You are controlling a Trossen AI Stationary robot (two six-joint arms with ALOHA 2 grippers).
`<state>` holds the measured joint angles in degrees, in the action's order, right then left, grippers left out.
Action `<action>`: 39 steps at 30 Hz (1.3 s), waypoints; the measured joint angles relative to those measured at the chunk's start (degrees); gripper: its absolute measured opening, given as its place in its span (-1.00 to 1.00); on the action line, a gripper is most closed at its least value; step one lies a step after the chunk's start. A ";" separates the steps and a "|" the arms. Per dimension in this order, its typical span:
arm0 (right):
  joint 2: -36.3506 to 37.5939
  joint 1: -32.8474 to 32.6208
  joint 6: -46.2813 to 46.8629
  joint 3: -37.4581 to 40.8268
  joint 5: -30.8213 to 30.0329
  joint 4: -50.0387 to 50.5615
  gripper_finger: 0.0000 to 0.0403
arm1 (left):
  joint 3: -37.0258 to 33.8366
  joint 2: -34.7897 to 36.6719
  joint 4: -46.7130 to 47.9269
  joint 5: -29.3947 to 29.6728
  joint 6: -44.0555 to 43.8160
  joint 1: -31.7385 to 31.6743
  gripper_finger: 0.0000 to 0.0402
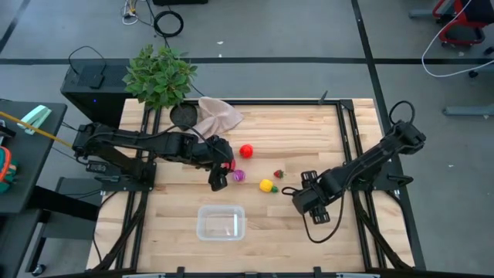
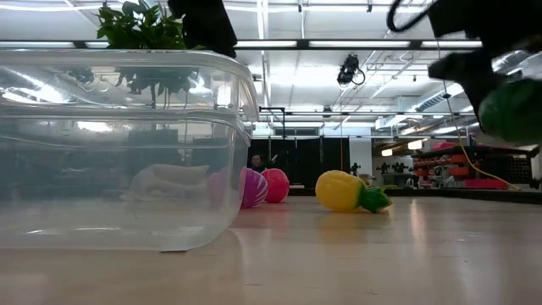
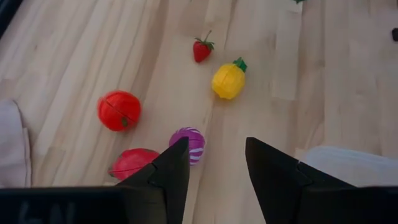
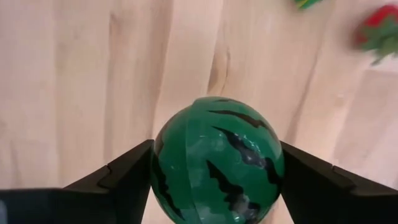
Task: Pick and placing Produce into tupperware
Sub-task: Put the watermelon into the transparent bin
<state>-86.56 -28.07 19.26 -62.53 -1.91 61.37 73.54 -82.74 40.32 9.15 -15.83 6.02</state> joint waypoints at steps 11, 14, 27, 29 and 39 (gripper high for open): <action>0.01 4.85 -2.13 -18.57 0.93 13.53 0.50 | -0.07 2.28 13.95 -1.79 1.09 0.04 -0.21; -0.55 6.26 -2.95 -22.17 2.46 13.65 0.50 | -0.04 4.16 16.50 -1.95 1.24 0.04 -0.25; -18.82 10.81 -13.10 -45.29 4.75 18.50 0.50 | -0.06 12.07 25.58 -1.93 -0.12 0.07 -0.33; -21.55 11.75 -13.39 -49.48 4.94 18.71 0.50 | -0.02 12.95 27.07 -1.95 -0.25 0.07 -0.31; -34.18 13.52 -10.88 -67.09 4.96 19.33 0.50 | -0.04 18.56 31.49 -1.92 1.48 4.36 -0.28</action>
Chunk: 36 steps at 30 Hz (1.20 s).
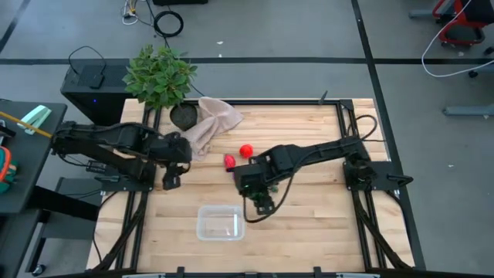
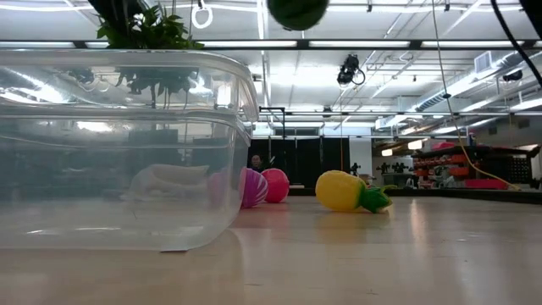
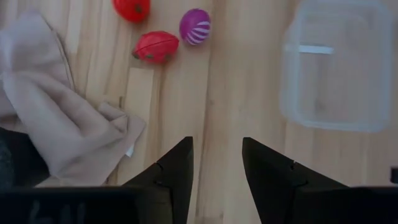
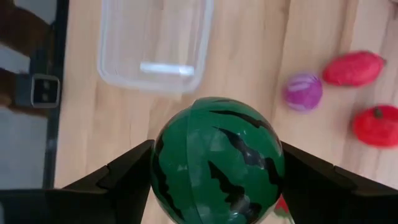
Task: Pick and placing Produce into tupperware
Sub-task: Put the watermelon into the transparent bin
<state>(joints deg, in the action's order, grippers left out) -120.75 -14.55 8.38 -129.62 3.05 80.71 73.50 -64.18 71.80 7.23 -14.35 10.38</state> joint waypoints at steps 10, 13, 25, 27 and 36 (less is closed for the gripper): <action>-5.70 -0.22 2.57 -5.17 -0.74 -1.83 0.50 | 0.00 10.20 -5.15 2.82 -2.31 4.93 -0.30; -6.00 -0.21 2.72 -5.27 -1.62 -3.51 0.50 | 0.00 12.66 -5.42 4.96 -3.94 6.43 -0.28; -6.12 -0.24 6.51 -5.29 -1.14 -9.09 0.50 | -21.37 24.17 -32.64 7.36 -13.05 14.23 -0.35; -6.12 -0.24 7.61 -5.29 0.55 -9.09 0.50 | -24.65 24.56 -34.76 7.34 -15.49 15.11 -0.37; -6.12 -2.42 11.21 -5.29 2.93 -10.19 0.50 | -26.93 24.17 -38.98 7.43 -20.74 18.26 -0.39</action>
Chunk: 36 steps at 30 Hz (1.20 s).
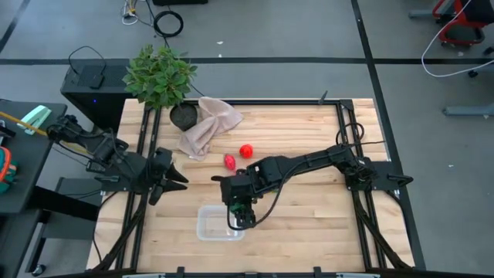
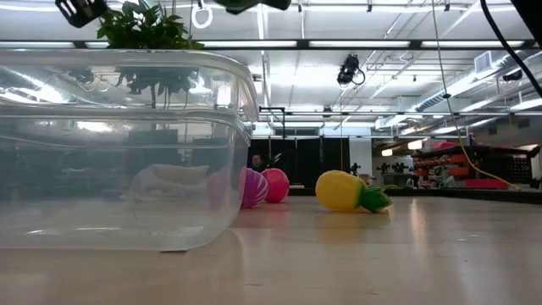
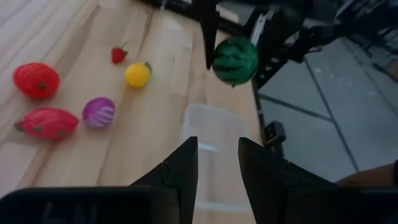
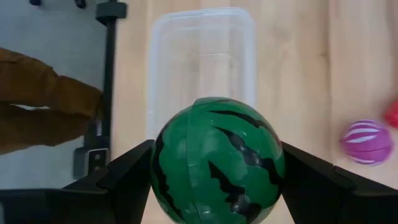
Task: Pick and placing Produce into tupperware
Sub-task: Put the watermelon into the transparent bin
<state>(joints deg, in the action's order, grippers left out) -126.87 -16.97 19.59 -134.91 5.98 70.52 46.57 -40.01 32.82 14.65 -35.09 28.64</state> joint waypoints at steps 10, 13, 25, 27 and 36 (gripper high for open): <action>-4.30 -3.51 5.42 -0.07 -0.85 -4.50 0.50 | 0.02 0.04 0.04 0.18 -0.30 0.02 -0.43; -5.98 -3.68 8.90 -0.07 -0.90 -4.89 0.50 | 0.02 0.04 0.09 0.18 -0.27 0.00 -0.44; -9.27 -2.69 14.82 -0.07 -2.46 -9.74 0.50 | 0.02 0.04 0.36 -1.93 2.75 0.26 -0.44; -9.27 -2.63 15.84 -0.07 -2.19 -9.74 0.50 | 0.02 0.07 0.52 -3.13 2.87 0.26 -0.43; -9.22 -2.67 15.96 -0.07 -1.40 -8.78 0.58 | 0.03 0.66 1.82 -4.43 5.69 0.28 -0.42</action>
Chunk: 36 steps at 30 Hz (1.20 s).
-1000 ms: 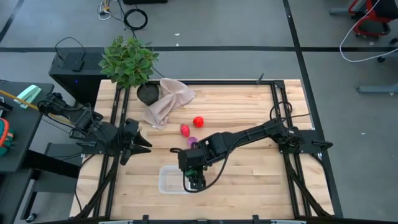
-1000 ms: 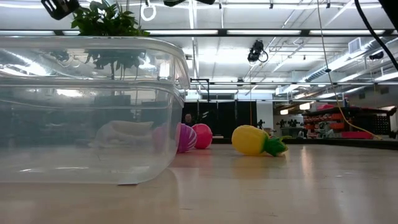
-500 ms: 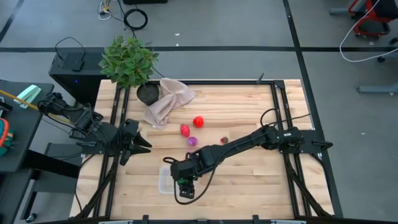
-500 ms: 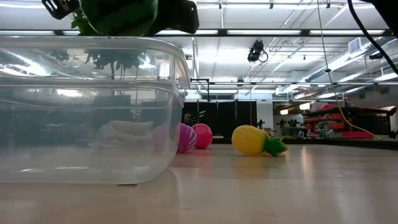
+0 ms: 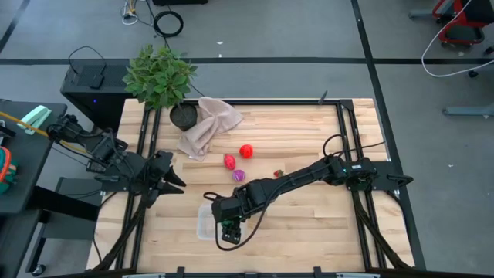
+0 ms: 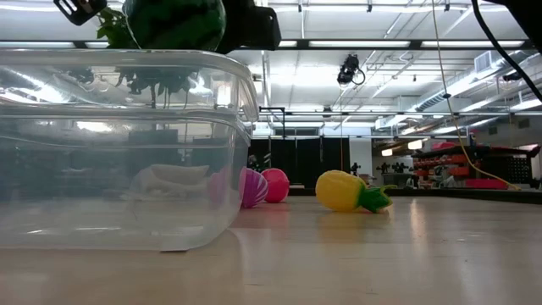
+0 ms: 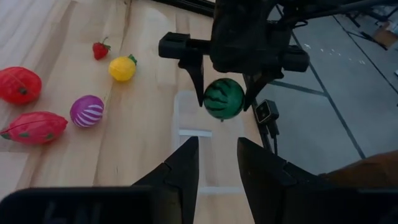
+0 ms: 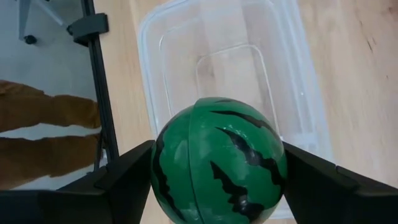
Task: Pick and placing Produce into tupperware
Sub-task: Put the watermelon into the transparent bin, then put the onion into the transparent bin
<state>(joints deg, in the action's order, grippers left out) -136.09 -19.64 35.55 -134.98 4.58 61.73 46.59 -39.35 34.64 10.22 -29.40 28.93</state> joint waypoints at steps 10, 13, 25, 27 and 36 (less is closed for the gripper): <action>0.02 -0.04 0.68 0.00 -0.07 1.60 0.74 | 0.02 0.45 1.65 -1.03 0.13 -0.02 -0.36; 0.02 -0.04 0.64 0.00 -0.11 1.79 0.73 | 0.02 0.48 1.97 -1.05 0.14 -0.02 -0.35; 4.44 1.56 1.07 0.02 1.10 14.17 0.69 | 0.02 0.45 2.11 -1.07 0.73 -0.02 -0.37; 6.96 1.90 1.60 -0.04 0.38 15.49 0.69 | 0.02 0.43 2.21 -1.06 0.71 -0.03 -0.35; 15.01 1.61 3.92 -0.04 -6.09 24.77 0.67 | 0.02 0.37 1.98 1.57 1.30 -0.15 -0.35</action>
<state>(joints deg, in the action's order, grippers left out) -121.08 -18.03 39.47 -135.02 -1.51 86.51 46.61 -38.98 36.62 11.79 -28.09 28.77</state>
